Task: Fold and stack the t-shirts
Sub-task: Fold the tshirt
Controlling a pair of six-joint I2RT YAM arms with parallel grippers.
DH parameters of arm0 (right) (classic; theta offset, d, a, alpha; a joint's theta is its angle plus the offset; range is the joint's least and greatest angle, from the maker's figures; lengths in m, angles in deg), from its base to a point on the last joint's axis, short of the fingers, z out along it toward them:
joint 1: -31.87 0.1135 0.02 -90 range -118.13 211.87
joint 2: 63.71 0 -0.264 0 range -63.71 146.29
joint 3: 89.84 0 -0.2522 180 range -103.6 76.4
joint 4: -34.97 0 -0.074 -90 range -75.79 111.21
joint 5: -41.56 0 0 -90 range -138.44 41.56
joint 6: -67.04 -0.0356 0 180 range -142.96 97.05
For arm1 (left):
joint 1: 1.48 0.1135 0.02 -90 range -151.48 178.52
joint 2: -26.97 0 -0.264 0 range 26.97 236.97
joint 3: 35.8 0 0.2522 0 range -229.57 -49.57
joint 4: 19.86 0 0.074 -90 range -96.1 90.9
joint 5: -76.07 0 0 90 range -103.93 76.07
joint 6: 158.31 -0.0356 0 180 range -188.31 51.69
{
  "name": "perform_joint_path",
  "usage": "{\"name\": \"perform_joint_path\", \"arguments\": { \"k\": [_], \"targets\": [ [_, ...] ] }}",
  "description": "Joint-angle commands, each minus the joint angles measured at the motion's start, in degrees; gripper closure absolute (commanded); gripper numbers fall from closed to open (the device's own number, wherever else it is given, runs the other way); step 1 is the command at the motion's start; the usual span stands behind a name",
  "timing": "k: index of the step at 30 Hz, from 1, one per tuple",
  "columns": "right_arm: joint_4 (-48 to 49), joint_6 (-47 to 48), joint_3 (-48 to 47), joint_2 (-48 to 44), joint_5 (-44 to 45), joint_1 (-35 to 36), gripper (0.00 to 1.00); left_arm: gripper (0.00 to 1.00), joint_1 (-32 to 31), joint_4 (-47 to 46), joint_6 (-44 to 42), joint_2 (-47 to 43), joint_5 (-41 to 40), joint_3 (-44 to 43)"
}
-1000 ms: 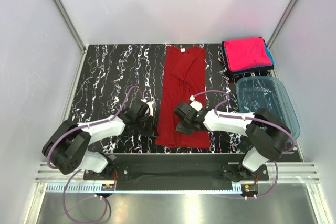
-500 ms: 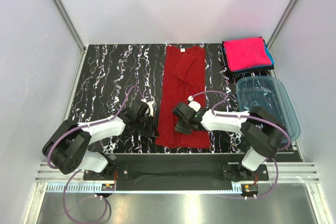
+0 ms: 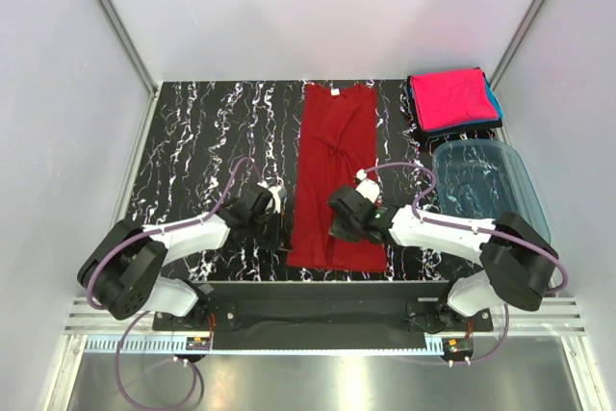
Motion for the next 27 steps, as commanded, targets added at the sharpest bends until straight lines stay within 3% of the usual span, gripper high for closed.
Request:
{"name": "perform_joint_path", "arguments": {
  "k": [1,13,14,15,18,27],
  "targets": [
    [-1.24,0.91,0.99,-0.74,2.92,0.41,1.0,1.0,-0.09,0.8,-0.46,1.33,-3.62,1.45],
    [-1.5,3.63,0.82,3.14,4.94,0.5,1.0,1.0,-0.1,1.24,0.59,-0.51,-3.98,2.6],
    [-1.76,3.98,0.64,2.09,4.76,0.41,0.98,1.0,-0.1,1.24,0.5,-0.6,-3.45,2.51],
    [-2.03,4.6,0.12,1.56,4.67,0.41,0.88,1.0,-0.1,1.24,0.5,-0.69,-3.19,2.34],
    [-2.73,5.04,-0.33,-1.87,3.1,0.5,0.79,1.0,-0.1,1.24,0.5,-0.69,-2.31,1.81],
    [3.24,4.16,3.44,-4.43,-6.13,3.56,0.71,1.0,-0.01,1.42,0.42,-0.43,-1.16,1.1]
  ]
}}
